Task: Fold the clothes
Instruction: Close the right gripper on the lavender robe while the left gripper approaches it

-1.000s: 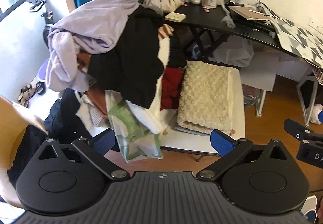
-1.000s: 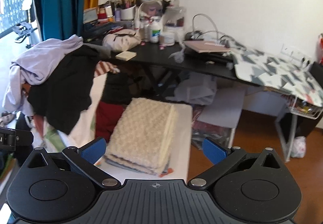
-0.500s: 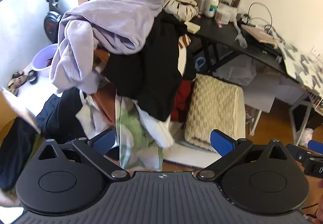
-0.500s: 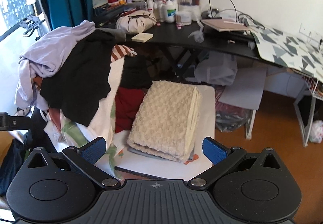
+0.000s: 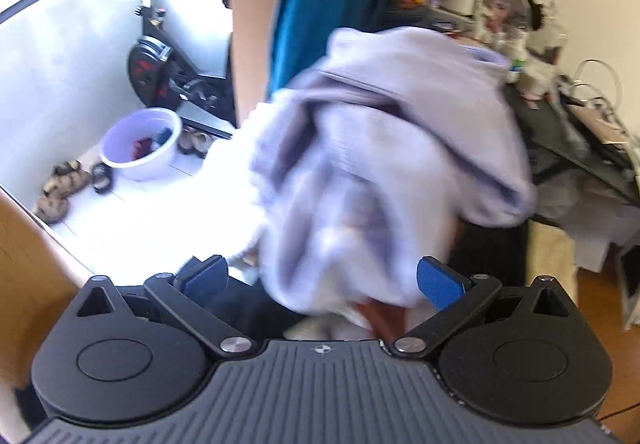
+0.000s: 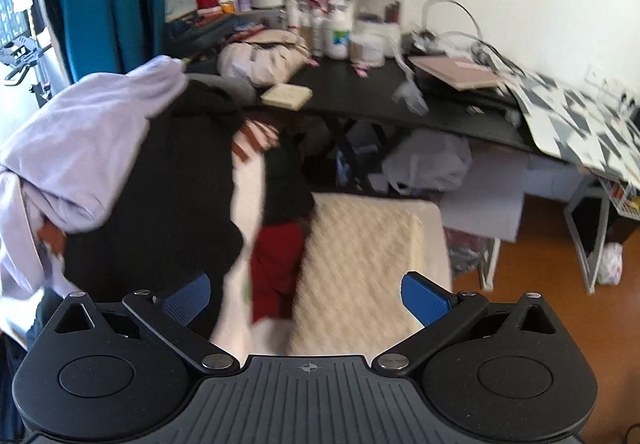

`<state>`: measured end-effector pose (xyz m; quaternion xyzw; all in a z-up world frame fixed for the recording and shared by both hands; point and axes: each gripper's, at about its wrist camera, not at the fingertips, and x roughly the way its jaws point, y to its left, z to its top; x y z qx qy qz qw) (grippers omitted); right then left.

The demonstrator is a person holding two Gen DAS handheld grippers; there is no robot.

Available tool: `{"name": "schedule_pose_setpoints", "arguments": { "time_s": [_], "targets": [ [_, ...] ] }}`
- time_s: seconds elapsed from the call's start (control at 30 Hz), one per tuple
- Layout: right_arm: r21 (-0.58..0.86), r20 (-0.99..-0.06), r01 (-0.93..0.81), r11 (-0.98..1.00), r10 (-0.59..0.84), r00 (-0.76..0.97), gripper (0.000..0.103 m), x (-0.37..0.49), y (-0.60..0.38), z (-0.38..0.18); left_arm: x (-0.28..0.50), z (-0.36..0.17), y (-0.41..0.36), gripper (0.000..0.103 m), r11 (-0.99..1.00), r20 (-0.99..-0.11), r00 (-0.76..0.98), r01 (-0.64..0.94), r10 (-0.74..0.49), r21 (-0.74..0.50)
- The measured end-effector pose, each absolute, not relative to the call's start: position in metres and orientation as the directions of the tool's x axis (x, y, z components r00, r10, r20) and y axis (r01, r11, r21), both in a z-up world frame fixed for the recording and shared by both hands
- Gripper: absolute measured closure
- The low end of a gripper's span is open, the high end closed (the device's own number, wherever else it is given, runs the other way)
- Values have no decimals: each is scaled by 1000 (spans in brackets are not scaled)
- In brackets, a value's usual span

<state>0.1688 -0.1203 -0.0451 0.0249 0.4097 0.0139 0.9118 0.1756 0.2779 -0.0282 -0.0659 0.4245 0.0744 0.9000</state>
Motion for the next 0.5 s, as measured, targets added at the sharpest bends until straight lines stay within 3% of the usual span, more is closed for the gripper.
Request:
{"name": "schedule_pose_setpoints", "arguments": {
  "time_s": [0.17, 0.5],
  "targets": [
    [90, -724, -60, 994, 106, 682, 1, 200, -53, -40, 209, -39, 331, 0, 987, -783, 615, -158, 90, -10],
    [65, -742, -118, 991, 127, 658, 1, 239, 37, -56, 220, -67, 370, 0, 986, -814, 581, -142, 15, -83]
  ]
}}
